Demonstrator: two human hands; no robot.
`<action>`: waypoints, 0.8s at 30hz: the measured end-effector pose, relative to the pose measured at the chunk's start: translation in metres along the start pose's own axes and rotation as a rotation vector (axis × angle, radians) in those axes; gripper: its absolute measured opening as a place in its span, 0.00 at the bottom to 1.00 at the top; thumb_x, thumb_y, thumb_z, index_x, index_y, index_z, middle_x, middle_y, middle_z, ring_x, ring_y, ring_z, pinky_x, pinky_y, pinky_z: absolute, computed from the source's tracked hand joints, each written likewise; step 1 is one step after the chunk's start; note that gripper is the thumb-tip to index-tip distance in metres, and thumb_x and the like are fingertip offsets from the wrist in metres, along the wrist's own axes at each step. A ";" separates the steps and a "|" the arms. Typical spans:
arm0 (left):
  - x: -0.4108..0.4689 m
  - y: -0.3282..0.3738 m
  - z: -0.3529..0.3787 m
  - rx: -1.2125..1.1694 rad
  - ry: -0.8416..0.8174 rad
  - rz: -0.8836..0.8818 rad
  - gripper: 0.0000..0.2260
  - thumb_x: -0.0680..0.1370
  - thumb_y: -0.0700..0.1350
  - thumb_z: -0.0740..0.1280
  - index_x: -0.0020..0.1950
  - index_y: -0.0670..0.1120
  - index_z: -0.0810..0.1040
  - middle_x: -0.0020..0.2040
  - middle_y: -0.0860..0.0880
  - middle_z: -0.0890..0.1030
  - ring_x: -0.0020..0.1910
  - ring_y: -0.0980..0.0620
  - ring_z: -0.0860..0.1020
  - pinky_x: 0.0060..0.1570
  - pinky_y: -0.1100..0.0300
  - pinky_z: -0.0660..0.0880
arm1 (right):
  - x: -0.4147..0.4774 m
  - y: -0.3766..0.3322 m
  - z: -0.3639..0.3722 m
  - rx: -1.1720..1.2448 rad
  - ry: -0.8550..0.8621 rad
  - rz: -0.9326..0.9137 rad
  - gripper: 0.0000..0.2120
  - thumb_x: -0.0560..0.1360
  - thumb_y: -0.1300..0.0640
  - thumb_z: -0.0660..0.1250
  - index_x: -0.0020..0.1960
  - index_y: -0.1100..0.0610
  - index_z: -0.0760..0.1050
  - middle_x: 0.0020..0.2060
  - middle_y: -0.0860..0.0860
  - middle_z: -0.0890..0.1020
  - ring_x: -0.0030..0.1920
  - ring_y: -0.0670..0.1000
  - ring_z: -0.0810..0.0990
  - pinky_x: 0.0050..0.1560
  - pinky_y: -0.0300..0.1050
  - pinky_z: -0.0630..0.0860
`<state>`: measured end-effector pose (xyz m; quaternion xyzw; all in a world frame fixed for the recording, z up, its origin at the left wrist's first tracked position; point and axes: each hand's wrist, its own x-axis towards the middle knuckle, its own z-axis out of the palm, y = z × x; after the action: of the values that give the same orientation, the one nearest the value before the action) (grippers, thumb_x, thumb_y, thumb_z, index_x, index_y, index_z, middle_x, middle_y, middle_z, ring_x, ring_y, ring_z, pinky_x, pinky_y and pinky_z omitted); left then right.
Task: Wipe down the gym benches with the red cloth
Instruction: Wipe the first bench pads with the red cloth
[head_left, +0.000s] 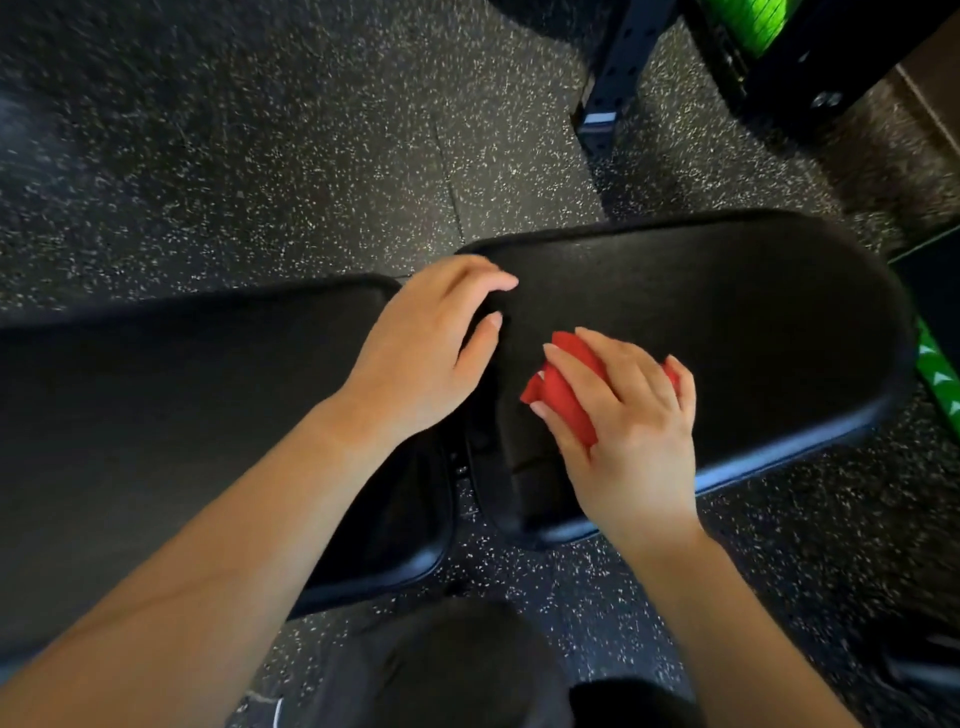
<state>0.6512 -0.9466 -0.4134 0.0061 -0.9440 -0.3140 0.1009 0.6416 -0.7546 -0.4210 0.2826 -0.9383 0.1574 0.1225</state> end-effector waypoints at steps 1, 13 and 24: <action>0.003 0.002 0.000 0.005 0.027 0.019 0.14 0.79 0.43 0.61 0.64 0.46 0.74 0.63 0.50 0.74 0.62 0.56 0.67 0.60 0.68 0.60 | 0.000 0.001 0.000 0.001 0.000 -0.005 0.18 0.76 0.46 0.62 0.63 0.50 0.76 0.63 0.51 0.77 0.61 0.55 0.75 0.66 0.61 0.62; -0.029 0.020 -0.003 0.037 -0.073 -0.115 0.17 0.79 0.48 0.56 0.64 0.46 0.74 0.62 0.51 0.74 0.62 0.53 0.69 0.60 0.66 0.62 | -0.002 0.001 -0.002 0.022 -0.014 -0.016 0.15 0.78 0.49 0.65 0.63 0.51 0.77 0.62 0.51 0.78 0.61 0.55 0.75 0.66 0.61 0.61; -0.042 0.050 -0.043 0.119 -0.078 -0.184 0.17 0.79 0.48 0.56 0.65 0.46 0.73 0.62 0.50 0.74 0.62 0.52 0.69 0.60 0.62 0.65 | 0.002 -0.004 -0.020 0.182 -0.013 0.092 0.16 0.78 0.50 0.62 0.64 0.51 0.75 0.60 0.48 0.78 0.60 0.52 0.76 0.67 0.57 0.61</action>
<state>0.7035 -0.9287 -0.3583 0.0866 -0.9596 -0.2654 0.0342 0.6449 -0.7519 -0.4012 0.2500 -0.9329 0.2457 0.0829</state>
